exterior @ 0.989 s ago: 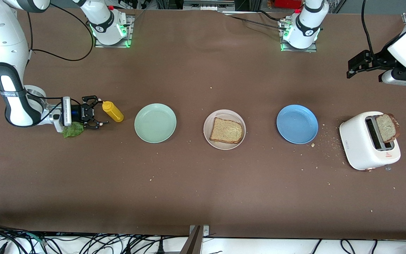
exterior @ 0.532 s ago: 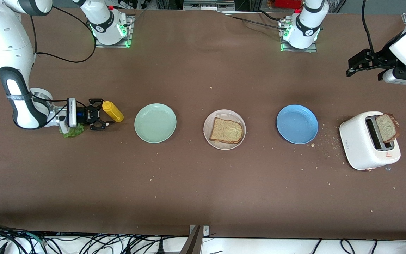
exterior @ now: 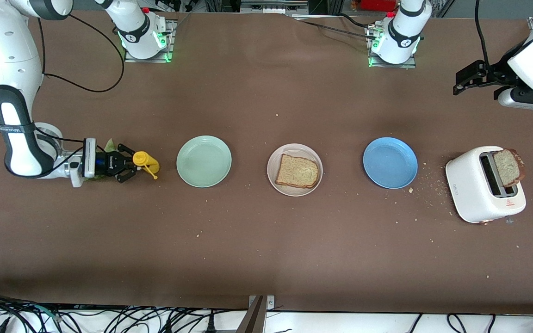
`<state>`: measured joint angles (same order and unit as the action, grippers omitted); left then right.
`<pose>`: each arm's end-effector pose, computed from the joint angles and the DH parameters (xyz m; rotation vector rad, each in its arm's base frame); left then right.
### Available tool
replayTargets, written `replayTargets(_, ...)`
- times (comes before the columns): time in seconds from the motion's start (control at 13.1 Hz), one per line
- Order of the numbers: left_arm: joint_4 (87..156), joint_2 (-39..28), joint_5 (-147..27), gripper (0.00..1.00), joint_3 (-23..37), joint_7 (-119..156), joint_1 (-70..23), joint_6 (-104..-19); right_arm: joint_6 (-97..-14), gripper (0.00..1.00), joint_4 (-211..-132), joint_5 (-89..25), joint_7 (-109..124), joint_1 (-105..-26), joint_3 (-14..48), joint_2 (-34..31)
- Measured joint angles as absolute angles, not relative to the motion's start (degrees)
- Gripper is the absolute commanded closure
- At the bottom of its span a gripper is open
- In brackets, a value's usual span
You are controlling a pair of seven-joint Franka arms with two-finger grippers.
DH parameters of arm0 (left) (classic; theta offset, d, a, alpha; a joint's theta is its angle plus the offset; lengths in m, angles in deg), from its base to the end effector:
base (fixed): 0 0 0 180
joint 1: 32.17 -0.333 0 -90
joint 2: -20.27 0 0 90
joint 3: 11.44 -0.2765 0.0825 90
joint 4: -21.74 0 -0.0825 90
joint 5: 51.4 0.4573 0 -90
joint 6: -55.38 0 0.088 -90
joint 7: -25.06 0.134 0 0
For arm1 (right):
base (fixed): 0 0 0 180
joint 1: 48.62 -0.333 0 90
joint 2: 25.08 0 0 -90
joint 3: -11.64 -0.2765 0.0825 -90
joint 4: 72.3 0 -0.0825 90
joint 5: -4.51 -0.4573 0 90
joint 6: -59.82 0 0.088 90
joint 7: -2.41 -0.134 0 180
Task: Make sandwich in beige plate with both arms
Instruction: 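Lift the mustard bottle and tilt it over the bread on the beige plate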
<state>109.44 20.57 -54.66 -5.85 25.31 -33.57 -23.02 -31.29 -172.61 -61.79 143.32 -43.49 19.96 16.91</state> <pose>0.5979 -0.0524 0.5672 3.0786 -0.1302 -0.2454 0.6128 -0.0258 0.0605 -1.4082 -1.4696 -0.8805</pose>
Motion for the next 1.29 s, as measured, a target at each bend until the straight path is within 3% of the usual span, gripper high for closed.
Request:
replayTargets(0.38,109.4,20.6,-54.7,0.00,-5.8,25.3,-33.6,-21.6,-37.3,1.00,-164.3,-54.0,129.4,-48.0,20.0,12.3)
replayTargets(1.29,106.9,20.7,-54.7,0.00,-4.9,22.2,-33.3,-19.1,-54.7,1.00,-156.9,-25.2,89.6,-67.6,19.8,5.1)
